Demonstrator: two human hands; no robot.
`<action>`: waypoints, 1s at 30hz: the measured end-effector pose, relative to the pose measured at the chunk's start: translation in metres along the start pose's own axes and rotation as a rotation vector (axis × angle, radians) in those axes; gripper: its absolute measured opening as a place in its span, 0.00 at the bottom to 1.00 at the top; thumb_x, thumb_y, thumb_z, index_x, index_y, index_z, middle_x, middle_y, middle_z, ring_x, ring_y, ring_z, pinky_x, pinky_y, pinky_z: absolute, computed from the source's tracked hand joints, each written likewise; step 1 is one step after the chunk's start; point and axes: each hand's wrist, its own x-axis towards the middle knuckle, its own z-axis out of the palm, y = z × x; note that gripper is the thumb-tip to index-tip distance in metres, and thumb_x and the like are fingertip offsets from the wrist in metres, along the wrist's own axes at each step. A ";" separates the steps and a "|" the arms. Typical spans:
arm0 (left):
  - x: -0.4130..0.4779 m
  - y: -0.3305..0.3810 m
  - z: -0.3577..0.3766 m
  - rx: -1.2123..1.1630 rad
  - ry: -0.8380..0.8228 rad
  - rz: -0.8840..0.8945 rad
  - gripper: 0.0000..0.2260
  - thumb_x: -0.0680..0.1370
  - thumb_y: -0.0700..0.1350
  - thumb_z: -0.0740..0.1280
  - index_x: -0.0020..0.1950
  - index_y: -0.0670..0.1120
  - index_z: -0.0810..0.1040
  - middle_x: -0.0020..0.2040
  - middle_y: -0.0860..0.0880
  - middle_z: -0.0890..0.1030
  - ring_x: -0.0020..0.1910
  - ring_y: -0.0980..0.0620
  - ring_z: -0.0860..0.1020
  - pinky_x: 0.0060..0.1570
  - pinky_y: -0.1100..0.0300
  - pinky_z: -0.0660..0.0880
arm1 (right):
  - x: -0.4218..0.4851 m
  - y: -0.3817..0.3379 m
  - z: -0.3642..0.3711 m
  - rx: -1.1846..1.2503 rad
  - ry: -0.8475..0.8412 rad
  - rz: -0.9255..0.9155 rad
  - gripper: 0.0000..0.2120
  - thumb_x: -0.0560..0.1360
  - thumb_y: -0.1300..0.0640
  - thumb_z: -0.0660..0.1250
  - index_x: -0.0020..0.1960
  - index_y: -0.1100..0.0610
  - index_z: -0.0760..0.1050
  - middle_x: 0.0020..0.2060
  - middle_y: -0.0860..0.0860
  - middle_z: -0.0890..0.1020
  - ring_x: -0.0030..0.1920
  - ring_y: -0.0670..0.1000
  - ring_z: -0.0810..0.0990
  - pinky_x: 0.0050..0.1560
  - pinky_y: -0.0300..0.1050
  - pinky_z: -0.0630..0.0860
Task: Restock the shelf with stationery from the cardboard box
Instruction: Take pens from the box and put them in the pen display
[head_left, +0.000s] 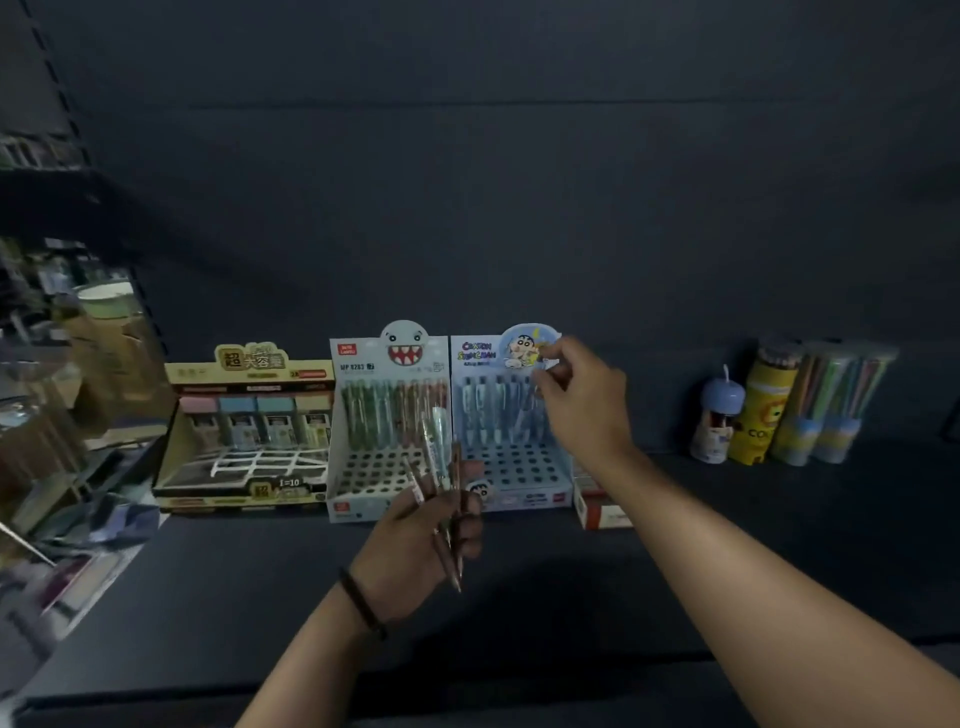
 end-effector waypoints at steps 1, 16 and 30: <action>0.005 -0.001 -0.005 0.007 0.004 0.002 0.16 0.83 0.35 0.65 0.71 0.37 0.78 0.44 0.41 0.79 0.37 0.47 0.75 0.36 0.54 0.74 | 0.003 0.005 0.008 -0.035 -0.020 -0.006 0.05 0.80 0.60 0.72 0.52 0.52 0.79 0.30 0.45 0.79 0.31 0.43 0.77 0.36 0.30 0.70; 0.028 -0.009 0.001 0.200 0.050 0.002 0.12 0.87 0.41 0.60 0.68 0.40 0.77 0.50 0.40 0.85 0.30 0.51 0.71 0.29 0.60 0.66 | 0.016 0.035 0.035 -0.312 -0.294 -0.021 0.08 0.80 0.59 0.70 0.48 0.47 0.74 0.40 0.49 0.81 0.44 0.54 0.84 0.41 0.51 0.83; 0.036 -0.008 0.011 0.333 -0.078 0.040 0.05 0.86 0.41 0.61 0.57 0.39 0.71 0.47 0.37 0.84 0.31 0.48 0.70 0.30 0.58 0.66 | -0.006 -0.030 0.004 0.226 -0.529 0.170 0.03 0.76 0.52 0.79 0.47 0.52 0.89 0.43 0.50 0.89 0.45 0.49 0.87 0.52 0.51 0.85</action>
